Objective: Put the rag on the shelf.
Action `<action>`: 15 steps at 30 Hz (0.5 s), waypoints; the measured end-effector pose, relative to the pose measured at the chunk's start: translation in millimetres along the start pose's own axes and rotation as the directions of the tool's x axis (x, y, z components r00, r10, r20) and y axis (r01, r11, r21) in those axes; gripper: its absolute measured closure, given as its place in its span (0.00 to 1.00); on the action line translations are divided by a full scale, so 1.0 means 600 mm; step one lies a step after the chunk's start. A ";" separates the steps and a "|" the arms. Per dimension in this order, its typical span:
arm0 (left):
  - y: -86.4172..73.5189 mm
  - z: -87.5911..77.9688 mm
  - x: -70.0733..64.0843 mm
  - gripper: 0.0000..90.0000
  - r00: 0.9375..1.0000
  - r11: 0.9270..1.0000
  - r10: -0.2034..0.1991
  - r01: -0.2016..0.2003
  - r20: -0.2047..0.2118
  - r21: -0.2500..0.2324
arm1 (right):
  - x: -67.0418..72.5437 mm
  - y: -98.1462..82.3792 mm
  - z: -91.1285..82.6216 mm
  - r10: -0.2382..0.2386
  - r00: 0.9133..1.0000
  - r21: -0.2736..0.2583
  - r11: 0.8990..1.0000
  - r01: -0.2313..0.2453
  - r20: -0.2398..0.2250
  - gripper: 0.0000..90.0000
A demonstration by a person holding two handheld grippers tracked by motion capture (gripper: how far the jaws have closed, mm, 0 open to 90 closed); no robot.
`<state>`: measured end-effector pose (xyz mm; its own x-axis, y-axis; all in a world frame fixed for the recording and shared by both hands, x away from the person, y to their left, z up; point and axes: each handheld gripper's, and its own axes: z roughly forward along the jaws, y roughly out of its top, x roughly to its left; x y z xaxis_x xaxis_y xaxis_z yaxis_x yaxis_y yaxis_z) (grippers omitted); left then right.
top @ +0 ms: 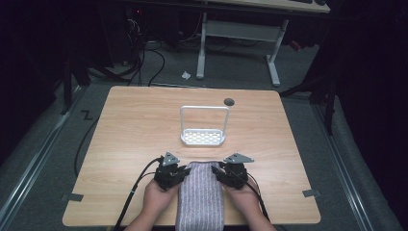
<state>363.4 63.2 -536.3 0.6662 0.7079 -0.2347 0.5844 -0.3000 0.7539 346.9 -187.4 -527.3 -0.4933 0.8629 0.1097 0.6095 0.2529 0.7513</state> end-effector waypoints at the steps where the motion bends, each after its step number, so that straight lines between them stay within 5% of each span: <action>1: 0.000 0.000 0.001 0.87 1.000 1.000 -0.003 0.003 0.002 -0.001 | 0.001 -0.001 0.001 0.005 1.000 0.009 1.000 -0.005 0.000 0.69; 9: -0.003 -0.003 0.003 0.86 1.000 1.000 -0.021 0.021 0.014 -0.002 | 0.003 -0.010 0.002 -0.011 1.000 0.013 1.000 0.011 -0.012 0.67; 15: -0.004 -0.004 0.002 0.86 1.000 1.000 -0.013 0.013 0.016 -0.001 | 0.013 -0.012 0.001 -0.042 0.999 0.019 0.999 0.042 0.005 0.76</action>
<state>361.8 66.0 -536.8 0.6656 0.7017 -0.2542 0.5927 -0.2901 0.7514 338.9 -182.2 -532.2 -0.5155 0.8536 0.0746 0.6000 0.2974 0.7426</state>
